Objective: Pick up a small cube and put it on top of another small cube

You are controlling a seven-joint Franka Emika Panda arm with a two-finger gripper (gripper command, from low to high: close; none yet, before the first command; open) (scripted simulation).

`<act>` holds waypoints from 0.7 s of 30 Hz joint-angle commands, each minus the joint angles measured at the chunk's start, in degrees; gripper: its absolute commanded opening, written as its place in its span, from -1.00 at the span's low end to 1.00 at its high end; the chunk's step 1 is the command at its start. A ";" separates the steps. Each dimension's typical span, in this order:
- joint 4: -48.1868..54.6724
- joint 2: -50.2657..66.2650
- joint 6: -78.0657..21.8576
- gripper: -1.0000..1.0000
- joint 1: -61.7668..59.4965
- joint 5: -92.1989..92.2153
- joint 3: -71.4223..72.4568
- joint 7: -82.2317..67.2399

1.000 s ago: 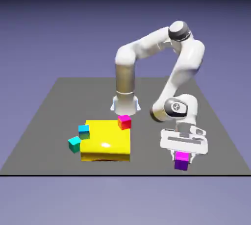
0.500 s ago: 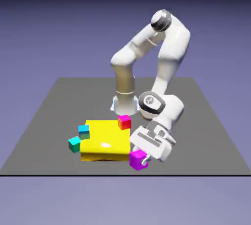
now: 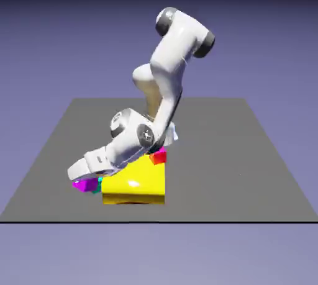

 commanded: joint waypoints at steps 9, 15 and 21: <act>0.09 -4.25 -17.49 -1.00 -17.24 21.60 1.90 14.49; -0.08 -6.98 -28.86 -1.00 -28.37 36.56 3.01 24.24; -2.50 -6.80 -30.37 -1.00 -26.74 51.51 0.84 33.31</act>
